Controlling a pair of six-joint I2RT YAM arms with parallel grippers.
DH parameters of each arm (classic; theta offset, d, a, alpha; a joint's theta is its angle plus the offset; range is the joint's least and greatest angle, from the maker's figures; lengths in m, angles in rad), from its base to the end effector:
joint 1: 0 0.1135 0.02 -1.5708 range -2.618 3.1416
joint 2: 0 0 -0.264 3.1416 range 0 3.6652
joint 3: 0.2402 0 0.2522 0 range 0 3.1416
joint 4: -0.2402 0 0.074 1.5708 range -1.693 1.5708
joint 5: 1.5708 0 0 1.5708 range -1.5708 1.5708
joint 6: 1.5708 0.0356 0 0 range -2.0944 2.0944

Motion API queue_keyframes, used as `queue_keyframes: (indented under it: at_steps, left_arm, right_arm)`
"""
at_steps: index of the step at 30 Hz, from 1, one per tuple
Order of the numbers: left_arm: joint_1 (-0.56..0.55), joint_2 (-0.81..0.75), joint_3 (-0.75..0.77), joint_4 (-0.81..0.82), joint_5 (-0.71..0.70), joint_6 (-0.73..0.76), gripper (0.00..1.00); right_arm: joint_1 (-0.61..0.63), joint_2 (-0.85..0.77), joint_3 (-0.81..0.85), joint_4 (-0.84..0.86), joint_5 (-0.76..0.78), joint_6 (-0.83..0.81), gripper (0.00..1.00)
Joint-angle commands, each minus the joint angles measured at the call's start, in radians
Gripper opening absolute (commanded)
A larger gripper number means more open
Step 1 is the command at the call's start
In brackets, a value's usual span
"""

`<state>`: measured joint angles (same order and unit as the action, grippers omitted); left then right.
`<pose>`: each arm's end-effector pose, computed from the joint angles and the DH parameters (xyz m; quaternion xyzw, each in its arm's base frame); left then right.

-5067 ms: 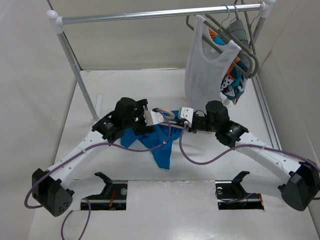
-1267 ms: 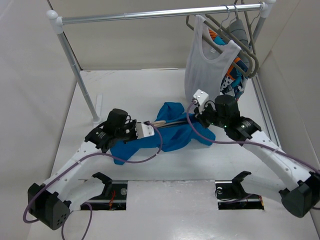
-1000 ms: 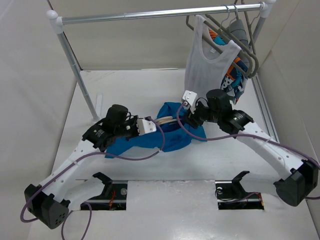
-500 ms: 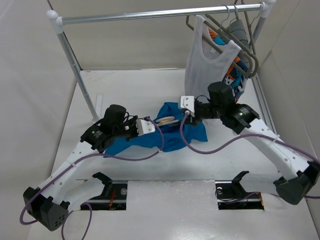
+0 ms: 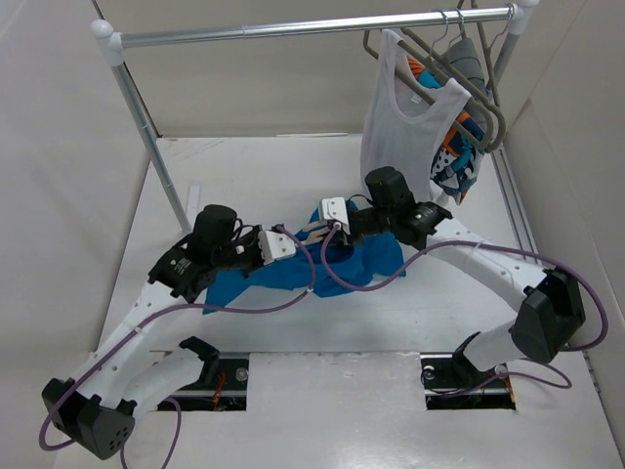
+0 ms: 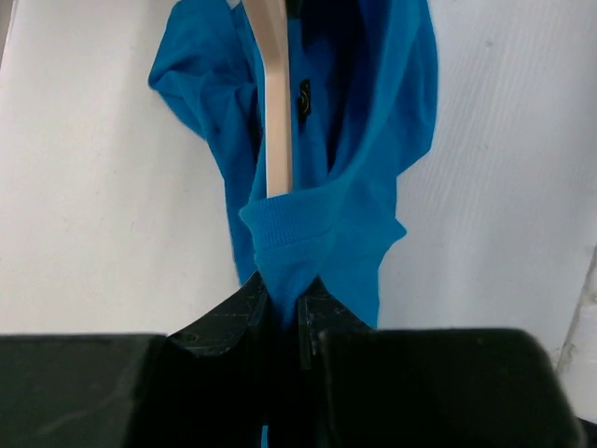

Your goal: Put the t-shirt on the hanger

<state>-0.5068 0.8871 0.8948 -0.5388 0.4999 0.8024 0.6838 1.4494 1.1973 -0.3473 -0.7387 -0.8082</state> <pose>0.1565 -0.1064 0.3267 0.6095 0.5923 -0.1415 0.5077 0.2353 0.2227 0.3160 -0.6835 0.4913 0.2916 0.4543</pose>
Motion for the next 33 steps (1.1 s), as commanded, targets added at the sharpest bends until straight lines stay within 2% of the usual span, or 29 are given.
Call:
queue_keyframes:
  at_steps: [1,3,4,9,12,14,16,17,18,20,22,23,25,29,33]
  left_arm:
    - [-0.006,-0.045,0.049,0.073,0.077,-0.014,0.00]
    - [0.004,-0.056,0.049,0.062,0.077,-0.005,0.00]
    - [0.004,-0.065,0.049,0.062,0.077,-0.005,0.00]
    - [0.050,-0.051,0.058,0.088,0.043,0.004,0.00]
    - [0.129,-0.014,0.068,0.128,0.032,0.014,0.00]
    - [0.192,0.029,0.090,0.151,0.041,0.024,0.06]
    - [0.206,0.070,0.116,0.151,0.052,0.047,0.17]
    - [0.206,0.079,0.143,0.151,0.069,0.047,0.35]
    - [0.206,0.079,0.154,0.151,0.083,0.047,0.44]
    - [0.206,0.092,0.183,0.163,0.127,0.047,0.56]
    - [0.206,0.101,0.199,0.213,0.157,-0.006,0.74]
    - [0.206,0.101,0.208,0.280,0.143,-0.099,0.88]
    - [0.206,0.101,0.248,0.339,0.066,-0.190,1.00]
    - [0.246,0.092,0.326,0.448,-0.041,-0.371,1.00]
    - [0.312,0.043,0.389,0.549,-0.080,-0.552,1.00]
  right_arm:
    - [0.007,0.012,-0.013,0.099,0.013,0.043,0.15]
    - [-0.006,-0.007,-0.033,0.099,0.035,0.060,0.03]
    - [-0.019,-0.018,-0.033,0.099,0.054,0.072,0.00]
    - [-0.087,-0.138,-0.073,-0.001,0.087,0.040,0.00]
    - [-0.107,-0.207,-0.073,-0.111,0.119,0.018,0.00]
    - [-0.107,-0.234,-0.061,-0.156,0.147,0.018,0.00]
    - [-0.107,-0.267,-0.048,-0.205,0.157,0.018,0.00]
    - [-0.107,-0.267,-0.035,-0.205,0.169,0.030,0.00]
    - [-0.107,-0.276,-0.024,-0.214,0.170,0.043,0.00]
    - [-0.084,-0.276,0.017,-0.214,0.170,0.085,0.00]
    - [-0.060,-0.265,0.065,-0.214,0.194,0.109,0.00]
    - [-0.059,-0.248,0.129,-0.228,0.212,0.136,0.00]
    - [-0.049,-0.233,0.198,-0.246,0.246,0.168,0.00]
    - [-0.049,-0.170,0.402,-0.303,0.378,0.265,0.00]
    - [-0.049,-0.086,0.707,-0.398,0.586,0.319,0.00]
